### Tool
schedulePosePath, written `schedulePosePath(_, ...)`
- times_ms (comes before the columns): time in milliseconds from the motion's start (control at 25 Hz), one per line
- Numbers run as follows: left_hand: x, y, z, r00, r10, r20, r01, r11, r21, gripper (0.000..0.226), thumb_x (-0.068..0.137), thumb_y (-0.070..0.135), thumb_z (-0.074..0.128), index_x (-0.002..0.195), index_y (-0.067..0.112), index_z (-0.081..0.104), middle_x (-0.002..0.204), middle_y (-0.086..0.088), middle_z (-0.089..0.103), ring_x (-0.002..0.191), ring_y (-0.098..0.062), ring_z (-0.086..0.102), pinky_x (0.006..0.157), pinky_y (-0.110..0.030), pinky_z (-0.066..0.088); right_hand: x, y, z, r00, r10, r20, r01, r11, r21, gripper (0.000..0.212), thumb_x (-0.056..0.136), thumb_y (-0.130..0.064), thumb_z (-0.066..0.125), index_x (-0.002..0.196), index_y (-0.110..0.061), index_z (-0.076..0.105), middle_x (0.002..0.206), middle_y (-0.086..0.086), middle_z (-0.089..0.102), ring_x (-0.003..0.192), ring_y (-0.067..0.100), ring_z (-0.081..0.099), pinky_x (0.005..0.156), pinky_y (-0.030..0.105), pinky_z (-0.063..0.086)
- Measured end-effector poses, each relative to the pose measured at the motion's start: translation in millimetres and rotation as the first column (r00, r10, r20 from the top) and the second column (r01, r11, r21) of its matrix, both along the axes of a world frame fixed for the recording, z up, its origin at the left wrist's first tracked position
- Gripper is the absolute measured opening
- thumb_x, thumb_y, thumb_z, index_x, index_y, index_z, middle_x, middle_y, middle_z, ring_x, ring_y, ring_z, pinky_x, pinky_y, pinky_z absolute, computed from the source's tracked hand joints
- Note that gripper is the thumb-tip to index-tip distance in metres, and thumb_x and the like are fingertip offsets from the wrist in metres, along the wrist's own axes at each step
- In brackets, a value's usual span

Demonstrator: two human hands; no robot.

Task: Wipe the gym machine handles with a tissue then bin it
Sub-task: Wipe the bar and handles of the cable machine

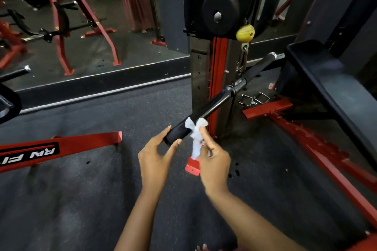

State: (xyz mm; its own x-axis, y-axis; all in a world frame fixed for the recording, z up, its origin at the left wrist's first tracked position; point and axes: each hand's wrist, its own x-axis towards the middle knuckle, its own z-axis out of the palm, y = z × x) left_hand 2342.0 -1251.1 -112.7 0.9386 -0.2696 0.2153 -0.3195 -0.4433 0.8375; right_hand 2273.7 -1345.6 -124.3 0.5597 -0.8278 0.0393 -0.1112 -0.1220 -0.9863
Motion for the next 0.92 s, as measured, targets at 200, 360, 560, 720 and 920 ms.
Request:
schedulePosePath(200, 0, -40, 23, 0.929, -0.191, 0.316, 0.099, 0.953, 0.286, 0.047, 0.085, 0.034, 0.061, 0.130, 0.023, 0.052, 0.131, -0.002, 0.053, 0.128, -0.020, 0.042, 0.115, -0.037, 0.014, -14, -74, 5, 0.984, -0.177, 0.002, 0.176, 0.981, -0.077, 0.038, 0.087, 0.001, 0.052, 0.115, -0.021, 0.063, 0.067, -0.008, 0.058, 0.042, 0.000, 0.039, 0.048, 0.013, 0.031)
schedulePosePath(360, 12, -112, 32, 0.877, -0.380, 0.294, 0.228, 0.867, 0.442, 0.058, 0.090, 0.043, 0.051, 0.141, 0.023, 0.034, 0.142, -0.002, 0.040, 0.135, -0.018, 0.031, 0.117, -0.040, 0.012, -23, -125, 13, 0.947, -0.313, 0.069, 0.315, 0.949, -0.016, 0.039, 0.087, 0.001, 0.051, 0.116, -0.023, 0.062, 0.091, -0.011, 0.064, 0.063, -0.002, 0.051, 0.063, 0.008, 0.039)
schedulePosePath(560, 39, -190, 21, 0.893, -0.366, 0.264, 0.146, 0.788, 0.598, 0.070, 0.089, 0.051, 0.048, 0.145, 0.018, 0.022, 0.142, -0.008, 0.041, 0.132, -0.024, 0.036, 0.115, -0.048, 0.017, -18, -191, 19, 0.945, -0.315, 0.088, 0.319, 0.947, -0.030, 0.039, 0.088, 0.001, 0.049, 0.115, -0.023, 0.063, 0.083, -0.012, 0.061, 0.063, 0.001, 0.050, 0.065, 0.009, 0.037)
schedulePosePath(720, 63, -234, 17, 0.950, -0.255, 0.179, 0.085, 0.764, 0.640, 0.079, 0.085, 0.060, 0.046, 0.144, 0.014, 0.023, 0.135, -0.012, 0.049, 0.127, -0.029, 0.043, 0.112, -0.052, 0.016, 2, -256, 23, 0.974, -0.224, 0.040, 0.228, 0.951, -0.209, 0.040, 0.086, 0.006, 0.046, 0.115, -0.015, 0.065, 0.068, 0.003, 0.062, 0.052, 0.001, 0.048, 0.052, 0.005, 0.036)
schedulePosePath(920, 62, -253, -2, 0.961, -0.177, 0.214, -0.022, 0.719, 0.694, 0.063, 0.084, 0.060, 0.046, 0.129, 0.016, 0.043, 0.118, -0.003, 0.062, 0.113, -0.022, 0.055, 0.115, -0.050, 0.011, 53, -302, 13, 0.967, 0.244, -0.070, -0.235, 0.752, -0.616, 0.042, 0.085, 0.011, 0.044, 0.123, -0.005, 0.056, 0.127, 0.011, 0.056, 0.118, 0.016, 0.054, 0.103, 0.012, 0.032)
